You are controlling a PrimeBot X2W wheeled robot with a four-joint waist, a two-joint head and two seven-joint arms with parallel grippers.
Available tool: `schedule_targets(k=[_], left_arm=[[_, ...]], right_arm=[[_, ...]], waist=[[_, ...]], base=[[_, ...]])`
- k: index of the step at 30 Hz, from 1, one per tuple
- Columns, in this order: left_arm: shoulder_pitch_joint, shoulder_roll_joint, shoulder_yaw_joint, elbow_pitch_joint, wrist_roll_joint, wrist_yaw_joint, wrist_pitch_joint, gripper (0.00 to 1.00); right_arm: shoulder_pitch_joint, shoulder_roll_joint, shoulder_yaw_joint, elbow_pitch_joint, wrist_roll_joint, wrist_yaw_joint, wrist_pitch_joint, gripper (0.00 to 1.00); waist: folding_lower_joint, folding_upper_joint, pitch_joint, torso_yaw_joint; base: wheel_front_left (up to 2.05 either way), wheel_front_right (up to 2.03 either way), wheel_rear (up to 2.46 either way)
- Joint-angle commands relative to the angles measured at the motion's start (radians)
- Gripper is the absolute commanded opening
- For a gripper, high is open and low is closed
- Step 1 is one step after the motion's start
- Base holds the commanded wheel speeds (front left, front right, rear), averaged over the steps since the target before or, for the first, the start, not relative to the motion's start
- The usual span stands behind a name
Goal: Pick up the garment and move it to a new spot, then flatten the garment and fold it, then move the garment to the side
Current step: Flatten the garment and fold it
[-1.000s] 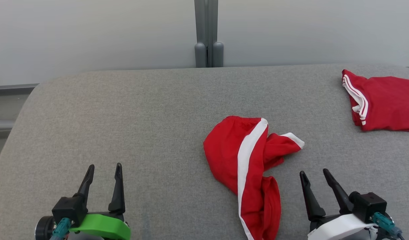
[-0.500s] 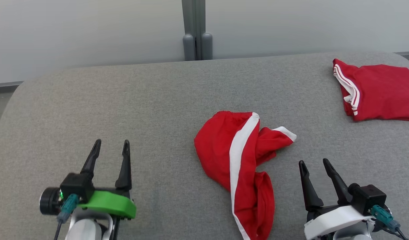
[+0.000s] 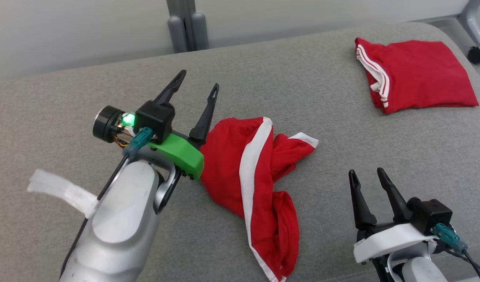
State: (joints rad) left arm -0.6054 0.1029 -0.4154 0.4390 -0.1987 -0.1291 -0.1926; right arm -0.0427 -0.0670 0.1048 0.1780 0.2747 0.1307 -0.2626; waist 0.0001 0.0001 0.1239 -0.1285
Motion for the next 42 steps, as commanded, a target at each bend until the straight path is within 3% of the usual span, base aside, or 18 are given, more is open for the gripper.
schedule_targets(k=[1,10,22,23,25,26,33,42], left_arm=[[-0.039,0.011,-0.029,0.030,-0.025,-0.002,0.022,1.00],[-0.192,0.039,-0.254,0.212,-0.102,-0.001,0.104,1.00],[-0.267,0.029,-0.478,0.428,-0.228,-0.001,0.217,1.00],[-0.269,0.030,-0.486,0.441,-0.236,-0.001,0.223,0.85],[-0.275,0.033,-0.504,0.466,-0.256,-0.001,0.224,0.09],[-0.275,0.032,-0.513,0.476,-0.268,-0.001,0.220,0.00],[-0.317,0.021,-0.493,0.487,-0.326,0.000,0.086,0.00],[-0.261,0.051,-0.396,0.441,-0.385,0.051,-0.057,0.00]], right_arm=[[-0.017,0.004,-0.001,0.006,0.006,0.000,-0.003,1.00],[-0.051,0.014,-0.007,0.029,0.018,0.000,-0.003,1.00],[-0.077,0.017,0.010,0.041,0.032,0.000,-0.003,1.00],[-0.078,0.016,0.010,0.042,0.032,0.000,-0.003,1.00],[-0.080,0.017,0.010,0.043,0.035,0.000,-0.003,1.00],[-0.080,0.016,0.008,0.043,0.036,0.000,-0.003,1.00],[-0.062,0.016,-0.005,0.039,0.019,0.000,-0.003,1.00],[-0.021,0.016,-0.020,0.042,-0.015,0.000,-0.003,1.00]], waist=[[-0.0001,-0.0001,0.064,-0.076],[-0.0001,-0.0001,0.120,-0.166],[-0.0001,-0.0001,0.147,-0.200],[-0.0001,-0.0001,0.147,-0.201],[-0.0001,-0.0001,0.146,-0.201],[-0.0001,-0.0001,0.146,-0.200],[-0.0001,-0.0001,0.120,-0.159],[-0.0001,-0.0001,0.050,-0.018]], base=[[0.00,0.00,0.00],[0.00,0.00,0.00],[0.00,0.00,0.00],[0.00,0.00,0.00],[0.00,0.00,0.00],[0.00,0.00,0.00],[0.00,0.00,0.00],[0.00,0.00,0.00]])
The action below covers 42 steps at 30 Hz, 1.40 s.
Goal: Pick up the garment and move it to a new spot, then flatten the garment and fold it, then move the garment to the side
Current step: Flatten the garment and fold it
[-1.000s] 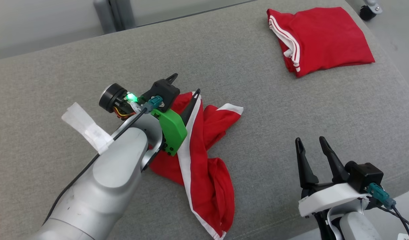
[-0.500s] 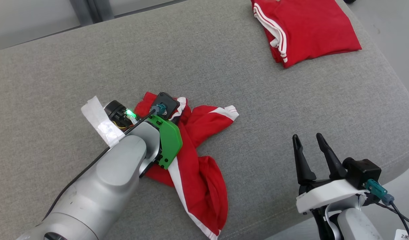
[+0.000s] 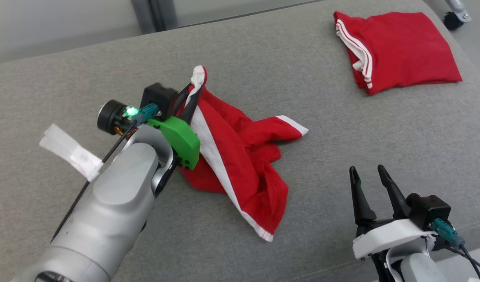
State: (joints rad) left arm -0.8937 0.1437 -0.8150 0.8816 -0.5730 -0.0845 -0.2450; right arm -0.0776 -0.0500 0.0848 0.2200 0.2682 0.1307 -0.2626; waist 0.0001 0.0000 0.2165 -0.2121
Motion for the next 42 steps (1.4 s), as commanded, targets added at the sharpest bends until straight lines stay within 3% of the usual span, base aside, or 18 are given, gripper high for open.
schedule_targets(k=[1,11,19,21,22,35,42], left_arm=[[0.045,0.015,0.014,-0.016,-0.018,0.014,-0.010,0.00],[0.382,0.138,0.161,-0.268,-0.047,0.126,-0.020,0.00],[0.654,0.145,0.260,-0.410,-0.056,0.176,-0.020,0.00],[0.688,0.133,0.275,-0.426,-0.047,0.180,-0.020,0.55],[0.698,0.130,0.282,-0.430,-0.041,0.180,-0.020,1.00],[0.775,0.083,0.501,-0.624,0.147,0.182,-0.020,1.00],[0.828,0.045,0.646,-0.733,0.249,0.122,-0.020,1.00]], right_arm=[[0.018,-0.001,-0.005,-0.001,-0.012,0.000,-0.003,1.00],[0.052,-0.014,-0.008,0.011,-0.023,0.000,-0.003,1.00],[0.069,-0.021,-0.003,0.023,-0.023,0.000,-0.003,1.00],[0.072,-0.021,-0.003,0.025,-0.026,0.000,-0.003,1.00],[0.073,-0.022,-0.003,0.026,-0.026,0.000,-0.003,1.00],[0.077,-0.025,0.009,0.027,-0.023,0.000,-0.003,1.00],[0.084,-0.023,0.024,0.022,-0.013,0.000,-0.003,1.00]], waist=[[-0.0001,0.0000,-0.050,0.082],[-0.0001,0.0000,-0.109,0.218],[-0.0001,0.0000,-0.125,0.252],[-0.0001,0.0000,-0.127,0.255],[-0.0001,0.0000,-0.128,0.256],[-0.0001,0.0000,-0.156,0.257],[-0.0001,0.0000,-0.165,0.266]], base=[[0.00,0.00,0.00],[0.00,0.00,0.00],[0.00,0.00,0.00],[0.00,0.00,0.00],[0.00,0.00,0.00],[0.00,0.00,0.00],[0.00,0.00,0.00]])
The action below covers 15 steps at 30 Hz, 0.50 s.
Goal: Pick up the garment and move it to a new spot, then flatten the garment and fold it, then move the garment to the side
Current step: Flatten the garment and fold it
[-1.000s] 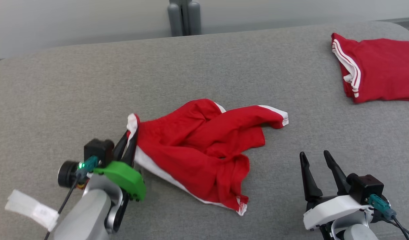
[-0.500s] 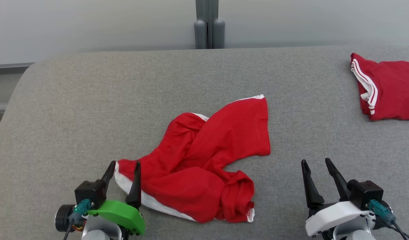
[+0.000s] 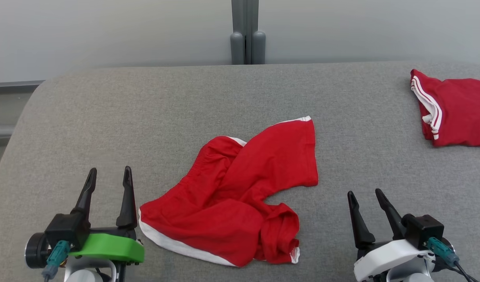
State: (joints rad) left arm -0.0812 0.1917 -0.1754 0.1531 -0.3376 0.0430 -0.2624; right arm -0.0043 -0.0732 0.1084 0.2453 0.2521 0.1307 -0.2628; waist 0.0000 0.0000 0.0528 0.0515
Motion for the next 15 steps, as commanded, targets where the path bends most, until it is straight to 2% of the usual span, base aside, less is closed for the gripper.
schedule_targets(k=[1,6,15], left_arm=[[0.019,-0.007,0.022,-0.011,0.018,-0.018,-0.003,1.00],[0.044,-0.034,0.091,-0.004,0.062,-0.072,-0.003,1.00],[0.061,-0.076,0.160,0.034,0.113,-0.122,-0.003,1.00]], right_arm=[[0.011,0.001,0.005,-0.003,0.004,0.000,-0.003,1.00],[0.011,0.001,0.043,0.008,0.014,0.000,-0.003,1.00],[-0.036,-0.027,0.202,0.061,0.034,0.000,-0.003,1.00]], waist=[[0.0000,0.0000,-0.002,0.004],[0.0000,0.0000,-0.011,0.013],[0.0000,0.0000,-0.023,0.033]], base=[[0.00,0.00,0.00],[0.00,0.00,0.00],[0.00,0.00,0.00]])
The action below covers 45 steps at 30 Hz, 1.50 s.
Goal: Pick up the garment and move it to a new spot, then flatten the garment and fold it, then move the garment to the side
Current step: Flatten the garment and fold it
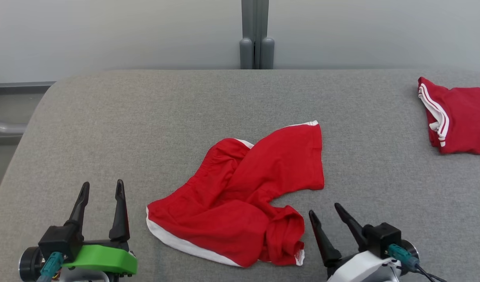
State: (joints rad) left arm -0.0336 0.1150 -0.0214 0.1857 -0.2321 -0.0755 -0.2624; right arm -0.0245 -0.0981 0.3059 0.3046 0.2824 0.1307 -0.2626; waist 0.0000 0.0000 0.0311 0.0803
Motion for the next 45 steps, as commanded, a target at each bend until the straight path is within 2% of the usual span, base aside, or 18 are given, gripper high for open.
schedule_targets(k=[1,7,10,27,28,29,30,31,37,41,45], left_arm=[[0.014,-0.003,0.009,0.004,0.012,-0.007,-0.003,1.00],[0.004,-0.026,0.021,0.018,0.030,-0.026,-0.003,1.00],[0.000,-0.035,0.025,0.020,0.036,-0.030,-0.003,1.00],[-0.024,-0.061,0.030,0.030,0.056,-0.049,-0.003,1.00],[-0.025,-0.061,0.028,0.032,0.057,-0.049,-0.003,1.00],[-0.026,-0.061,0.026,0.033,0.057,-0.050,-0.003,1.00],[-0.028,-0.062,0.024,0.034,0.058,-0.051,-0.003,1.00],[-0.029,-0.062,0.022,0.036,0.058,-0.051,-0.003,1.00],[-0.022,-0.064,0.025,0.039,0.058,-0.053,-0.003,1.00],[-0.023,-0.064,0.022,0.043,0.057,-0.054,-0.003,1.00],[-0.034,-0.064,0.009,0.048,0.047,-0.054,-0.003,1.00]], right_arm=[[-0.024,-0.005,0.029,0.008,0.006,0.000,-0.003,1.00],[-0.067,-0.006,0.169,0.049,0.041,0.000,-0.003,1.00],[-0.082,0.000,0.207,0.076,0.059,0.000,-0.003,1.00],[-0.180,0.041,0.138,0.270,0.097,0.000,0.006,1.00],[-0.187,0.041,0.132,0.286,0.104,0.000,0.006,0.88],[-0.192,0.042,0.127,0.295,0.109,0.000,0.005,0.36],[-0.199,0.044,0.121,0.304,0.113,0.000,0.003,0.05],[-0.203,0.045,0.118,0.309,0.115,0.000,0.003,0.00],[-0.235,0.045,0.043,0.305,0.110,0.000,-0.004,0.00],[-0.277,0.011,-0.030,0.283,0.124,0.000,-0.003,0.00],[-0.335,-0.036,-0.071,0.312,0.168,0.000,-0.003,0.00]], waist=[[0.0000,0.0000,-0.001,0.007],[0.0000,0.0000,0.005,0.038],[0.0000,0.0000,0.009,0.054],[0.0000,0.0000,0.047,0.102],[0.0000,0.0000,0.048,0.104],[0.0000,0.0000,0.049,0.106],[0.0000,0.0000,0.049,0.108],[0.0000,0.0000,0.049,0.109],[0.0000,0.0000,0.047,0.103],[0.0000,0.0000,0.051,0.094],[0.0000,0.0000,0.053,0.091]], base=[[0.00,0.00,0.00],[0.00,0.00,0.00],[0.00,0.00,0.00],[0.00,0.00,0.00],[0.00,0.00,0.00],[0.00,0.00,0.00],[0.00,0.00,0.00],[0.00,0.00,0.00],[0.00,0.00,0.00],[0.00,0.00,0.00],[0.00,0.00,0.00]])
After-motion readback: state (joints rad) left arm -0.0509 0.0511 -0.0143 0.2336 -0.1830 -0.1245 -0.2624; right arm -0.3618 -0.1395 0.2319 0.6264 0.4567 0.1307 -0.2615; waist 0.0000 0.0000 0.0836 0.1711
